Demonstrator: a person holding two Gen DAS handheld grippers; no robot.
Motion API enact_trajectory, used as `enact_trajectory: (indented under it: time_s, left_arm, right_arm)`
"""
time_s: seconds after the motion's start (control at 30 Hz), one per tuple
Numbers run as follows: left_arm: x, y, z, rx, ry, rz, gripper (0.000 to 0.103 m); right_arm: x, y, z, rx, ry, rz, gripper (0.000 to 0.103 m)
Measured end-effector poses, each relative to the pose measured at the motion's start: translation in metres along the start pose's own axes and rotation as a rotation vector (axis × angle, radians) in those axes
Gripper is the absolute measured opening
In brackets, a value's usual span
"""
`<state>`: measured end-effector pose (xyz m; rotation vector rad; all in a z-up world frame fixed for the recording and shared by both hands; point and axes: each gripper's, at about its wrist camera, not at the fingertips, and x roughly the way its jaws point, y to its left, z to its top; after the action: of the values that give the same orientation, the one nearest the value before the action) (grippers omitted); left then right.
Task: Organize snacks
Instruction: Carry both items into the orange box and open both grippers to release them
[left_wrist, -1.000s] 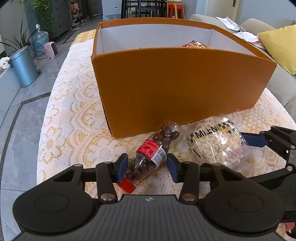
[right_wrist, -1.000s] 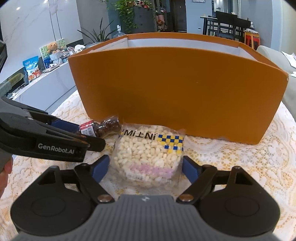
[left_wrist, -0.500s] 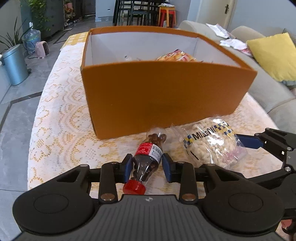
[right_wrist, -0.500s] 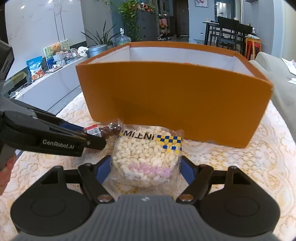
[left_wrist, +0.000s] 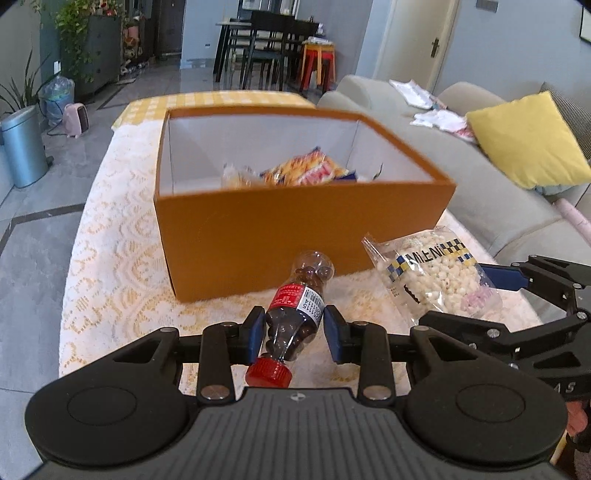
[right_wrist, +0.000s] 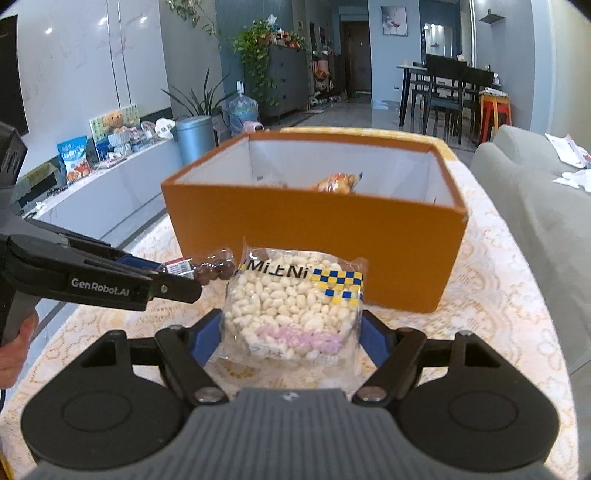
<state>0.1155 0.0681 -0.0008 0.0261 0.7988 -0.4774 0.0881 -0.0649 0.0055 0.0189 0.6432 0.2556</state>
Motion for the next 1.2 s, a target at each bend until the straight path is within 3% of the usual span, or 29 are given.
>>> enact_trajectory:
  time_s: [0.3, 0.53, 0.67, 0.83, 1.2]
  left_arm:
    - [-0.033, 0.002, 0.038, -0.024, -0.106, 0.021, 0.039]
    - [-0.021, 0.014, 0.082, -0.076, -0.117, 0.068, 0.039]
    - [0.0, 0.023, 0.104, -0.084, -0.09, 0.119, 0.039]
    - [0.036, 0.033, 0.126, -0.059, -0.019, 0.179, 0.039]
    - [0.096, 0.027, 0.141, 0.041, 0.114, 0.335, 0.039]
  right_arm:
    - [-0.02, -0.011, 0.047, -0.002, -0.068, 0.027, 0.076]
    - [-0.002, -0.027, 0.098, 0.043, -0.063, 0.063, 0.076]
    - [0.022, -0.034, 0.119, 0.08, -0.022, 0.118, 0.076]
    - [0.055, -0.034, 0.137, 0.044, 0.006, 0.123, 0.076]
    - [0.13, -0.035, 0.16, -0.105, 0.089, 0.013, 0.076]
